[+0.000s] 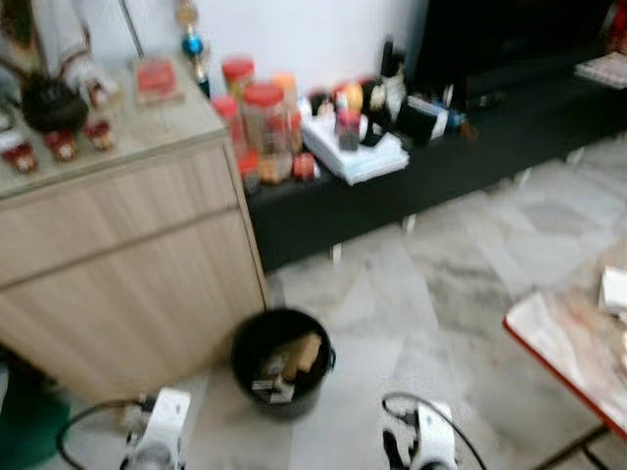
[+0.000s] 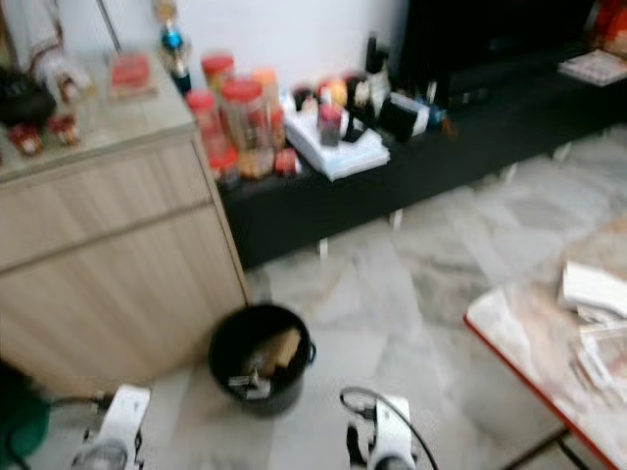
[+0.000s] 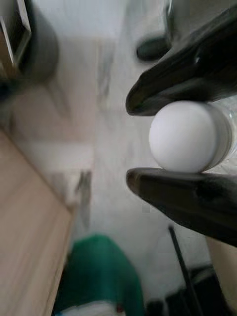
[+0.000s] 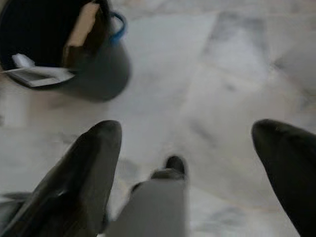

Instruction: Picking trash to rubbish bin

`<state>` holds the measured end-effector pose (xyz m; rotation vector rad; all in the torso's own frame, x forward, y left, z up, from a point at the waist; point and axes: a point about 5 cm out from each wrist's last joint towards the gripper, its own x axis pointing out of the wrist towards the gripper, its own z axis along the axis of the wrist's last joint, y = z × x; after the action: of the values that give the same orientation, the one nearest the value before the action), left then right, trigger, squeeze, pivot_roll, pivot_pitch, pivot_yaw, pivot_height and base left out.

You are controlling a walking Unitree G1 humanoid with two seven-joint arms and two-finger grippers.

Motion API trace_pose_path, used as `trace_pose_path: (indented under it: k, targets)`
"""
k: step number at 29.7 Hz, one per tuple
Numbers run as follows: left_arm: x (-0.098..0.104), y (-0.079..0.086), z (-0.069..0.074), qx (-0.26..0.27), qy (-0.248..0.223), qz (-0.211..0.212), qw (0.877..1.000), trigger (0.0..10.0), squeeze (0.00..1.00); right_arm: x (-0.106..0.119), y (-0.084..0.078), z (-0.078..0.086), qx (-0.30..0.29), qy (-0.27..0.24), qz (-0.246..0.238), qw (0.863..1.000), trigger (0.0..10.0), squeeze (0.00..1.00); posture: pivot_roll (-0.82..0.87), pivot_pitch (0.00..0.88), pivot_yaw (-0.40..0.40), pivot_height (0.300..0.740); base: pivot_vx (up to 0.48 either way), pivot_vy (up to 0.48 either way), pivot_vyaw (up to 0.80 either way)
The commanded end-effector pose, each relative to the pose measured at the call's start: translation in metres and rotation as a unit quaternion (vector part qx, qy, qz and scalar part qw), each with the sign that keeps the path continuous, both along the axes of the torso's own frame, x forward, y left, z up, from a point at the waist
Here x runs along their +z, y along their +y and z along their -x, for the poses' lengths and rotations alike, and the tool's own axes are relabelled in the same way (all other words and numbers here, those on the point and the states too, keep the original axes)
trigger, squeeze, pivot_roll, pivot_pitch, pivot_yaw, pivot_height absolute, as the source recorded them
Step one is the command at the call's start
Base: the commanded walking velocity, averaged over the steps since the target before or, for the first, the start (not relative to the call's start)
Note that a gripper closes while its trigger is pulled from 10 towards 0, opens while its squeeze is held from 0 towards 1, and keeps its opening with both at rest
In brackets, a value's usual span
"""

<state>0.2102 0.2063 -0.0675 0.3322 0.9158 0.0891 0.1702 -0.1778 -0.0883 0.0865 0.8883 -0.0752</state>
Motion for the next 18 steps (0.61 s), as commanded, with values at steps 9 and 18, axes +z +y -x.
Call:
trace_pose_path:
  k: [9,18]
  targets:
    - [-0.0015,0.0158,0.0079,0.013,0.016,-0.018,1.0,10.0,0.0,0.002,0.0105,-0.0061,-0.001,-0.009,-0.014,1.0,10.0,0.0,-0.09,0.046,0.026,0.74,0.332,0.0,0.07]
    - [-0.0014,0.0166,0.0081,0.016,0.015,-0.018,1.0,10.0,0.0,0.002,0.0099,-0.0061,-0.007,-0.01,-0.015,1.0,10.0,0.0,-0.09,0.051,0.025,0.74,0.331,0.0,0.0]
